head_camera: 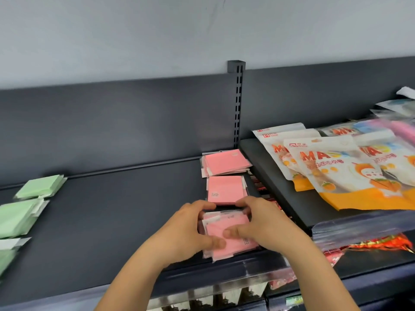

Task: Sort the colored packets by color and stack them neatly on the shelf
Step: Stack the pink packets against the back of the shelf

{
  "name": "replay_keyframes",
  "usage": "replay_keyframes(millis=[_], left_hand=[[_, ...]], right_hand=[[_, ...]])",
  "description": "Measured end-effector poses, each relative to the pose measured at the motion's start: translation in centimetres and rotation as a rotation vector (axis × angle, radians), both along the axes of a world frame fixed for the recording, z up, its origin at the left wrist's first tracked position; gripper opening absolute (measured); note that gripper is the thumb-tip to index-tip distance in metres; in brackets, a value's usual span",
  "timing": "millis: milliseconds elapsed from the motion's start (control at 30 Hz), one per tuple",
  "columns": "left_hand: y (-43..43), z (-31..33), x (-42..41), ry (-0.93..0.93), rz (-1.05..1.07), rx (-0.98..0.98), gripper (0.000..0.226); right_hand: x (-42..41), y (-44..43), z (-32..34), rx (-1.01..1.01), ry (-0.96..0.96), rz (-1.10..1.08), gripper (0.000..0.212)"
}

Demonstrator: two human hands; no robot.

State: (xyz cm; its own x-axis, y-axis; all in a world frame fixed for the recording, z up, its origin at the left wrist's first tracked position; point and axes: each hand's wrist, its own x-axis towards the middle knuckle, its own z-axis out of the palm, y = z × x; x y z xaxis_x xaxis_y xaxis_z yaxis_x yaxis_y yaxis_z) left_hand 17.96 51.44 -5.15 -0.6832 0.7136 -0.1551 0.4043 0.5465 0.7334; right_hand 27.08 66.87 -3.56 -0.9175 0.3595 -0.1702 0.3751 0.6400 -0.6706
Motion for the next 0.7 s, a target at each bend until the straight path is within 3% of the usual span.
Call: replay_keyframes(millis=[133,333,533,700], left_hand=[[-1.8,0.1,-0.1,-0.005,0.034,0.185,0.077],[-5.9,0.2,-3.1,0.160,0.308,0.494,0.091],[-9.1,-2.6,-5.1,-0.028,0.432,0.350,0.096],[-10.0,-1.4,-7.8,-0.006,0.487,0.284,0.049]], right_hand=[[-0.7,-1.6,-0.2,-0.101,0.078,0.078,0.061],[-5.4,-6.0,-0.2,-0.252,0.439,0.073,0.054],[-8.9,-8.9,-2.9,-0.417,0.295,0.087,0.050],[-13.0,-10.9,-2.5,-0.652,0.254,-0.003,0.045]])
